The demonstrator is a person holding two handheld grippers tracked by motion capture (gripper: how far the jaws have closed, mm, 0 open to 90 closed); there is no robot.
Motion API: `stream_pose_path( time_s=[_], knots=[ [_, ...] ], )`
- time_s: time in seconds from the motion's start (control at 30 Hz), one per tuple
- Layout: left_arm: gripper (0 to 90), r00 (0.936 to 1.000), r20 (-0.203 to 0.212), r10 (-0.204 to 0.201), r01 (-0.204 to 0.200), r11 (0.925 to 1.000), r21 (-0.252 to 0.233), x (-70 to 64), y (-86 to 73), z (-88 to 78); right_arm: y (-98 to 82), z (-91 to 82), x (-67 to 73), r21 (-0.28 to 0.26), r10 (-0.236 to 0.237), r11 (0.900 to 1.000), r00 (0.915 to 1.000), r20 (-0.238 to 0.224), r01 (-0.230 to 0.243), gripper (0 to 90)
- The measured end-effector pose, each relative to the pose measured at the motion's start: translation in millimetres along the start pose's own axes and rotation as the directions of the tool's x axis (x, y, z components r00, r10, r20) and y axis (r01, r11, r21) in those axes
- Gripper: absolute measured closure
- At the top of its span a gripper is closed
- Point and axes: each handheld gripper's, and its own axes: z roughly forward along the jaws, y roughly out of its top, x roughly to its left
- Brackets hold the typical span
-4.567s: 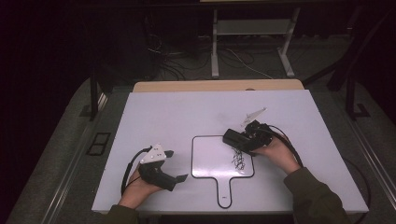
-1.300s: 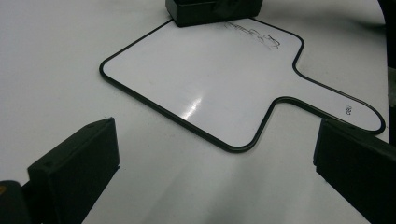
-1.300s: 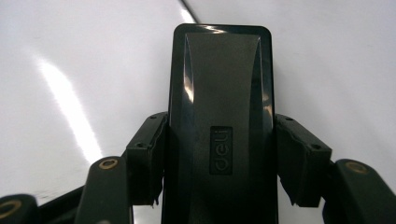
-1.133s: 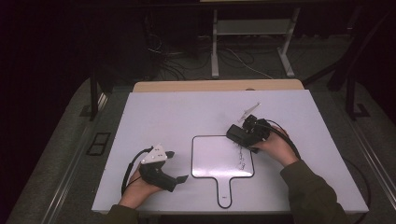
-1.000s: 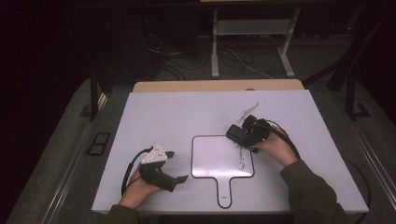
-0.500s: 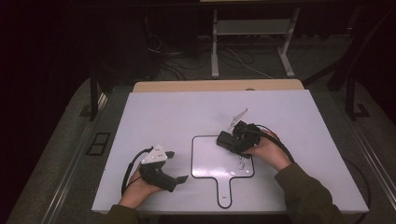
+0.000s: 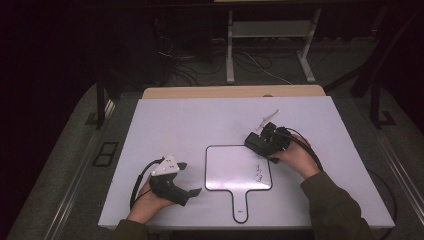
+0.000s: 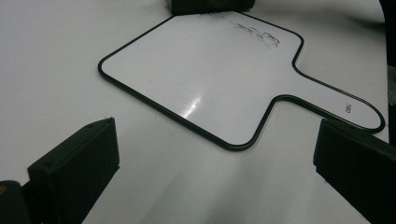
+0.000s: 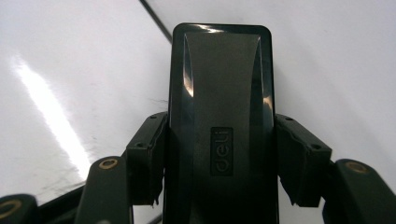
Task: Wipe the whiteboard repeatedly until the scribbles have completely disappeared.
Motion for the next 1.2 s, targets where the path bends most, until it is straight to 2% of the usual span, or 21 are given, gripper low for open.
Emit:
stream_pose_path(
  time_s=[0.03,0.13,0.23,0.37,0.43,0.53,0.73,0.77,0.9,0.97,1.07,1.2],
  knots=[
    [0.0,1.0,0.0,0.0,0.0,1.0,0.001,0.1,0.1,-0.2,-0.1,-0.5,-0.3,0.004,0.011,1.0,0.9999,0.0,-0.011,38.6],
    [0.0,1.0,0.001,0.001,-0.001,1.0,0.0,0.0,0.0,0.1,0.6,-0.3,1.3,0.005,-0.01,1.0,0.9998,0.016,0.01,38.5],
    [0.0,1.0,0.001,0.004,-0.004,1.0,0.002,0.0,0.2,0.2,3.5,-0.1,8.5,0.011,-0.021,1.0,0.9997,0.011,0.021,38.5],
    [0.0,1.0,0.001,0.004,-0.004,1.0,0.001,-0.1,0.3,0.0,8.4,2.2,18.7,0.001,-0.045,0.999,0.9985,-0.03,0.045,38.5],
    [0.0,1.0,0.001,0.001,-0.001,1.0,0.0,-0.4,0.2,-0.3,10.5,2.9,21.4,0.0,-0.058,0.998,0.9979,-0.028,0.058,38.6],
    [0.0,1.0,0.001,0.002,-0.002,1.0,0.0,-0.5,0.2,-0.5,9.3,2.9,17.2,0.001,-0.036,0.999,0.999,-0.027,0.036,38.5],
    [0.0,1.0,0.001,0.001,-0.001,1.0,0.001,-0.1,0.2,-0.5,0.2,-0.4,-0.8,0.01,0.004,1.0,0.9998,0.018,-0.004,38.5],
    [0.0,1.0,0.001,0.0,0.0,1.0,0.0,-0.2,0.1,-0.4,-0.8,-1.4,-1.9,0.015,0.027,1.0,0.9994,0.021,-0.027,38.6],
    [0.0,1.0,0.002,0.005,-0.005,1.0,0.001,0.0,0.2,-0.1,-3.9,-2.4,-6.0,0.014,0.035,0.999,0.9989,0.031,-0.036,38.6],
    [0.0,1.0,0.002,0.005,-0.005,1.0,0.001,-0.1,0.2,0.0,-2.9,-2.6,-3.7,0.021,0.027,0.999,0.9988,0.042,-0.027,38.5],
    [0.0,1.0,0.003,0.005,-0.005,1.0,0.001,-0.1,0.2,0.0,1.1,-1.5,6.3,0.027,-0.008,1.0,0.9995,0.032,0.007,38.5],
    [0.0,1.0,0.003,0.007,-0.007,1.0,0.002,-0.3,0.5,-0.3,3.8,-0.7,12.5,0.027,-0.036,0.999,0.9992,0.017,0.035,38.5]
  ],
)
